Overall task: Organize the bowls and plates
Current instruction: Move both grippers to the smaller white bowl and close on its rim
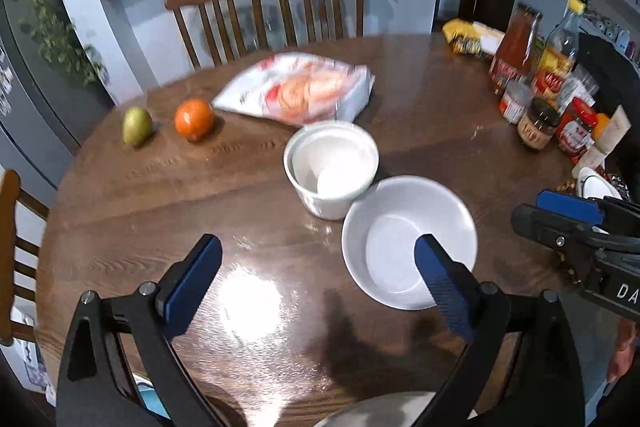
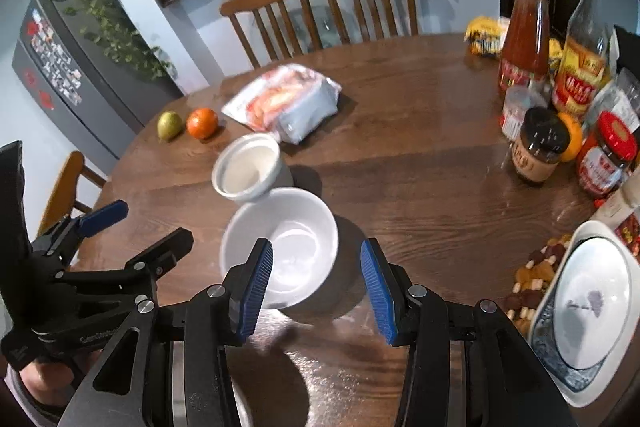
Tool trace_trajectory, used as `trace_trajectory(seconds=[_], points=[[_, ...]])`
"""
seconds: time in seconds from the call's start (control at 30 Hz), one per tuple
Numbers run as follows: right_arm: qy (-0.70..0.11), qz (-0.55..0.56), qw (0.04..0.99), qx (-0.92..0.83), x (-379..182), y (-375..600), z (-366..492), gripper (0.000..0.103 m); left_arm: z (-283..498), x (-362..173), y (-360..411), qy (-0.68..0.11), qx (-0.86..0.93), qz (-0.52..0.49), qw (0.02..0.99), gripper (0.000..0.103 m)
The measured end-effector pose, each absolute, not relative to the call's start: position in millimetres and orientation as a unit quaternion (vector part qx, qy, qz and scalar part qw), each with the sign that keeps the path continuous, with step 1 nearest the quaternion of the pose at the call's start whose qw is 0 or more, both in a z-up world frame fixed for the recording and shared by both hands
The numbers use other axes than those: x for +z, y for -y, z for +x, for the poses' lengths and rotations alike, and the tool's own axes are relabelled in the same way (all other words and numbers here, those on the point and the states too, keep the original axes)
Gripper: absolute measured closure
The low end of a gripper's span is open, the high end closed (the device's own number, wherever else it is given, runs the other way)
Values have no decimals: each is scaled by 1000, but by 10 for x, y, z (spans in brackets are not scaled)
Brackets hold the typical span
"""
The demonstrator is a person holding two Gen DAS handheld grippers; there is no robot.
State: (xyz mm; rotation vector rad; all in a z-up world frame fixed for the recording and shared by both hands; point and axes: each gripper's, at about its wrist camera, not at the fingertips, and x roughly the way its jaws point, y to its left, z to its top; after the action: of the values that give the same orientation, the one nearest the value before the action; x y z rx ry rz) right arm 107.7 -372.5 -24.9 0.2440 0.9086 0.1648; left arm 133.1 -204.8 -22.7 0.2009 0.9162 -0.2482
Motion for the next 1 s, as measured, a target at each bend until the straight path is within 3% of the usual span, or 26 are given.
trace_trajectory(seconds=[0.3,0.4,0.47,0.5,0.57,0.6,0.7,0.73,1.0], points=[[-478,149,862,85,-705,3765,1290,56,1568,-622,2151,-491,-124,91,857,9],[-483,152,857,95,-771,3746,1332,56,1615,-716,2185,-505,-134,88,848,24],[-487,152,854,100,-818,3718,1363,56,1657,-794,2188,-519,-141,77,840,47],[-490,153,852,103,-841,3709,1380,57,1691,-857,2187,-531,-143,69,832,54],[-494,152,849,108,-883,3676,1404,68,1713,-926,2182,-543,-147,61,824,73],[-496,150,848,109,-902,3660,1414,76,1706,-939,2174,-545,-149,58,823,75],[-502,151,844,115,-946,3629,1425,87,1687,-930,2181,-544,-160,55,822,85],[-502,150,843,118,-952,3616,1421,87,1677,-923,2191,-543,-163,57,822,92],[-490,150,850,122,-873,3588,1291,89,1527,-713,2171,-511,-163,70,841,92]])
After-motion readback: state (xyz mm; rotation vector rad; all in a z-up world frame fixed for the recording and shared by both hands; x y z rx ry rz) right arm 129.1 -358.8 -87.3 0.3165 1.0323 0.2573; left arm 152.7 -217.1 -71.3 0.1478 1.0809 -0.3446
